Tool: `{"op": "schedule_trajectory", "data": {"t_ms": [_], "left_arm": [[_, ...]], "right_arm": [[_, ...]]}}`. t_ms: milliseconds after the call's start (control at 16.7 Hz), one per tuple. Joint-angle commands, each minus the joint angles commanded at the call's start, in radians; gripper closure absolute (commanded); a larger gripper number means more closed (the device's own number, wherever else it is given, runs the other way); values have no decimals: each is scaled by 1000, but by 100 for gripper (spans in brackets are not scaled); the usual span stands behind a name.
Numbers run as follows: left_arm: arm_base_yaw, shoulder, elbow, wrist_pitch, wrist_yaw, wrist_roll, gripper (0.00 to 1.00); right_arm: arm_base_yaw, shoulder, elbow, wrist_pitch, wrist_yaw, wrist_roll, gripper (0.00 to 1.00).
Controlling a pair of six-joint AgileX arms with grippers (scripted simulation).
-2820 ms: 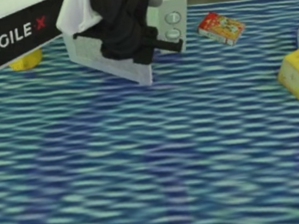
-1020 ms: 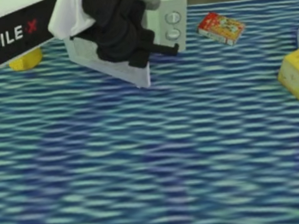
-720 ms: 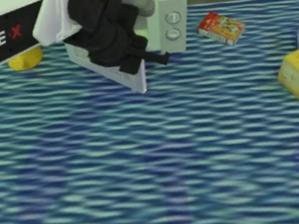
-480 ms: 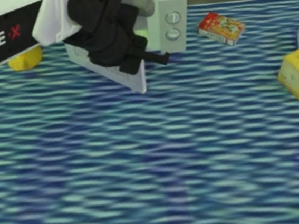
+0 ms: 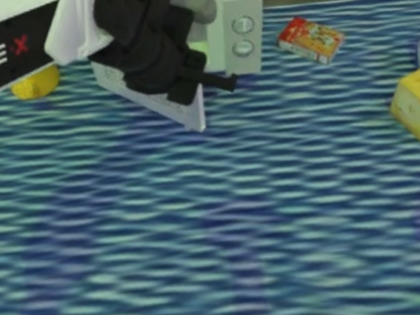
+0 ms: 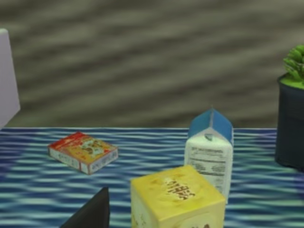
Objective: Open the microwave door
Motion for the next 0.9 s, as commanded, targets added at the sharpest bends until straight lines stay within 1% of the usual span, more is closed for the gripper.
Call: {"op": "schedule_trajectory", "data": {"t_ms": [720,900], "left_arm": [[0,0,0,0,0,0,100],[0,-6,-12,2,15,11,100]], "right_arm": [[0,0,0,0,0,0,0],[0,0,0,0,0,0,0]]}}
